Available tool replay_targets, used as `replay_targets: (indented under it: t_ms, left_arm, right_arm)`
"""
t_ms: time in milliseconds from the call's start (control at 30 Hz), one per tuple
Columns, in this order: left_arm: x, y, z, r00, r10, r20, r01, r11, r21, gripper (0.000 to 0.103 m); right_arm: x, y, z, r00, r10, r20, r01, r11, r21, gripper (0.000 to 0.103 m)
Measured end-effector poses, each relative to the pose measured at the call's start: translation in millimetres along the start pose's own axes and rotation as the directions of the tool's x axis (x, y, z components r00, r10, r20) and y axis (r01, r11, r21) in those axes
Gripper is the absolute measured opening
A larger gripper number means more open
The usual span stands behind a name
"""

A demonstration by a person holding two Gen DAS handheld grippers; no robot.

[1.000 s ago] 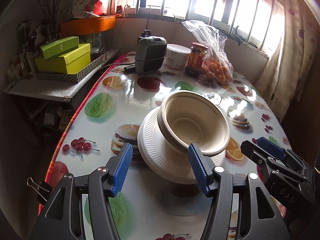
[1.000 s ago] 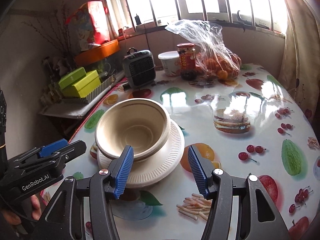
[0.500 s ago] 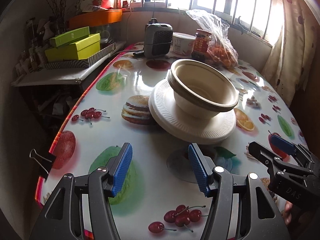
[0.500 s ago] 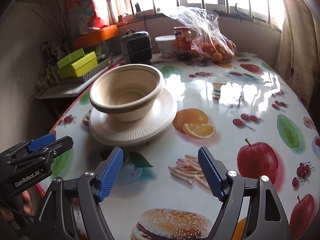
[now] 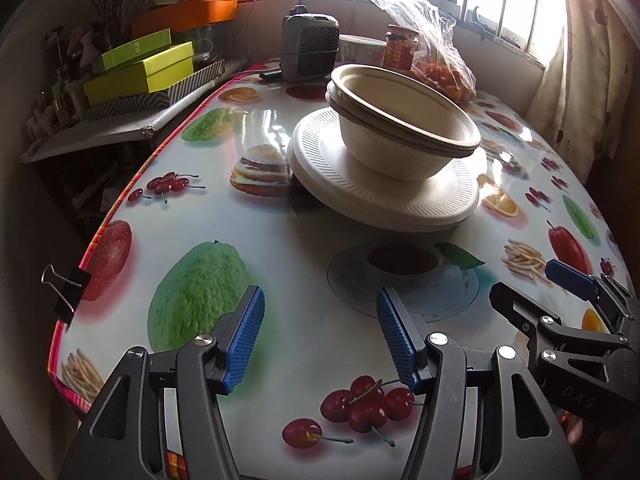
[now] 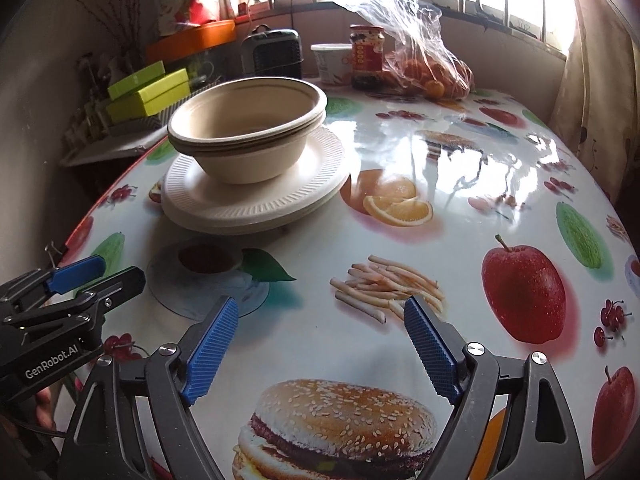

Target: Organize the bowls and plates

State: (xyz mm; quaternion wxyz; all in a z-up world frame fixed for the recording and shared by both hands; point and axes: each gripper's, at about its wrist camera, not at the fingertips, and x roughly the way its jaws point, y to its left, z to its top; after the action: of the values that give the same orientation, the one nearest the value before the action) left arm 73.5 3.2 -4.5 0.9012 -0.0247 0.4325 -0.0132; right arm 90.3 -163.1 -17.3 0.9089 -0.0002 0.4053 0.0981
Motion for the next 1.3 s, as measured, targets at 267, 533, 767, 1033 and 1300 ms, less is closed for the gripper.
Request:
replay_targets:
  t_ms: [267, 533, 767, 1033, 1300]
  left_arm:
    - [11, -10, -7, 1.0, 0.005, -0.001, -0.005, 0.999, 0.035, 0.067]
    - [13, -10, -7, 0.999, 0.024, 0.041, -0.025, 0.999, 0.033, 0.069]
    - [14, -11, -11, 0.996, 0.025, 0.083, -0.028, 0.999, 0.03, 0.071]
    - [14, -12, -11, 0.996, 0.021, 0.084, -0.024, 0.999, 0.036, 0.072]
    - [14, -11, -10, 0.996, 0.017, 0.085, -0.021, 0.999, 0.037, 0.072]
  right_arm:
    - [6, -2, -5, 1.0, -0.031, -0.003, 0.031, 0.999, -0.005, 0.088]
    - [8, -5, -8, 0.997, -0.074, 0.001, 0.074, 0.997, 0.0, 0.099]
    - [9, -4, -9, 0.996, -0.091, 0.004, 0.091, 0.996, -0.003, 0.1]
    - [8, -3, -9, 0.995, -0.096, 0.007, 0.096, 0.995, -0.001, 0.1]
    - [8, -4, -9, 0.995, -0.102, 0.009, 0.101, 0.995, 0.005, 0.101]
